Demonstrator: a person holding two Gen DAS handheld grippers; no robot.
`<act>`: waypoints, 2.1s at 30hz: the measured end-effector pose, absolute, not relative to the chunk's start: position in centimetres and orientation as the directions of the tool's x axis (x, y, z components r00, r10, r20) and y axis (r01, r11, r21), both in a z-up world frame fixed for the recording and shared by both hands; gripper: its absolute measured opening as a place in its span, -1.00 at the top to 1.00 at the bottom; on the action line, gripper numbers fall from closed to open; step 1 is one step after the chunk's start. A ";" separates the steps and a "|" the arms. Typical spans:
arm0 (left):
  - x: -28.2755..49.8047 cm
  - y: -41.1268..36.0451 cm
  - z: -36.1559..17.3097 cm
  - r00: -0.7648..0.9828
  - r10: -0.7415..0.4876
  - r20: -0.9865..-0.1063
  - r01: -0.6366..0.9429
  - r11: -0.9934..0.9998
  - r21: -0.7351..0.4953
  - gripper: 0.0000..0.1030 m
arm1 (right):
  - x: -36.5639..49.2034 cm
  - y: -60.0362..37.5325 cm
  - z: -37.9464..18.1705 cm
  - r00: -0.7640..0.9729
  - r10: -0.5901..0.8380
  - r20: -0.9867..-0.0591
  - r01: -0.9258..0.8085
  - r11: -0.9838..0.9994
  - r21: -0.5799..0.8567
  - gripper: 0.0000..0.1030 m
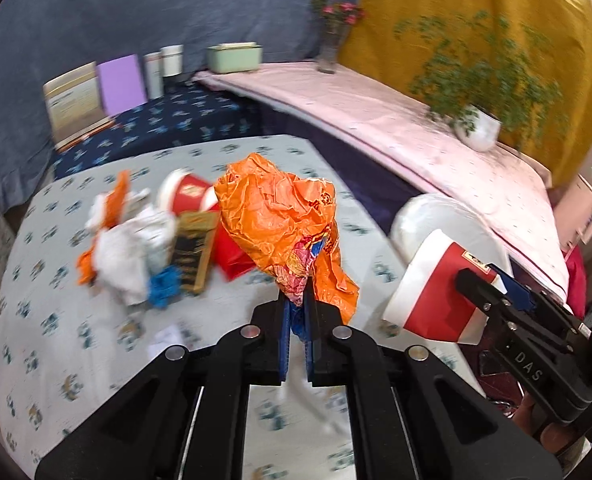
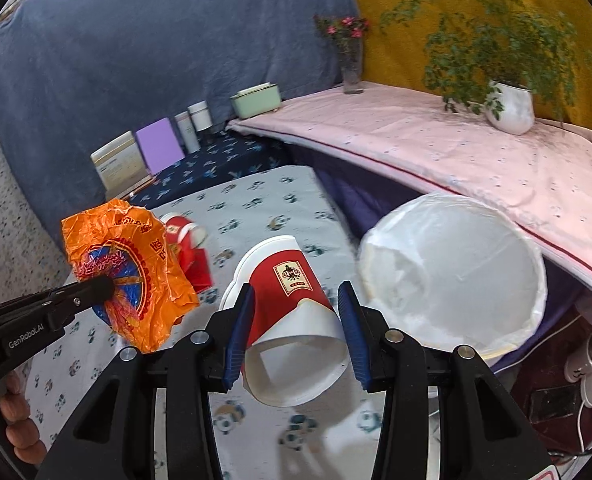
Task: Collect trash
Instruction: 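Carry the bag and cup over the white bin while both tools open to drop them, then move both open tools back from the bin toward the trash pile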
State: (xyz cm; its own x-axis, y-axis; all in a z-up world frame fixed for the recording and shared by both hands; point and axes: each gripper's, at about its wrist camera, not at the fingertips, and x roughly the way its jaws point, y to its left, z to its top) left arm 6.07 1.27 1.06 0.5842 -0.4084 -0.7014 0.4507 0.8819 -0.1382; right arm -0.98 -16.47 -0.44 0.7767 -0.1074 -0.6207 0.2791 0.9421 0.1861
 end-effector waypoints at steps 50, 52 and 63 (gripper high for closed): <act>8.0 -13.3 -0.8 0.485 -0.517 -0.705 0.604 0.781 -0.158 -0.24 | -2.5 -29.1 -1.8 0.701 -0.333 -0.631 0.539 0.827 0.162 -0.21; 8.1 -12.3 -0.8 0.493 -0.507 -0.707 0.587 0.794 -0.160 -0.25 | -2.4 -28.3 -1.6 0.705 -0.323 -0.631 0.527 0.834 0.162 -0.22; 8.1 -6.8 -0.9 0.547 -0.436 -0.715 0.480 0.863 -0.158 -0.41 | -1.4 -23.4 -0.5 0.731 -0.270 -0.627 0.443 0.886 0.135 -0.27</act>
State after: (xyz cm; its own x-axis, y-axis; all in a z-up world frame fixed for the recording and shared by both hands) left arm 8.15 -6.77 -0.91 0.5472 -0.4356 -0.7147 0.4804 0.8627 -0.1580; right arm -1.38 -23.40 -0.54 0.7306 -0.2696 -0.6273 0.4431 0.8862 0.1352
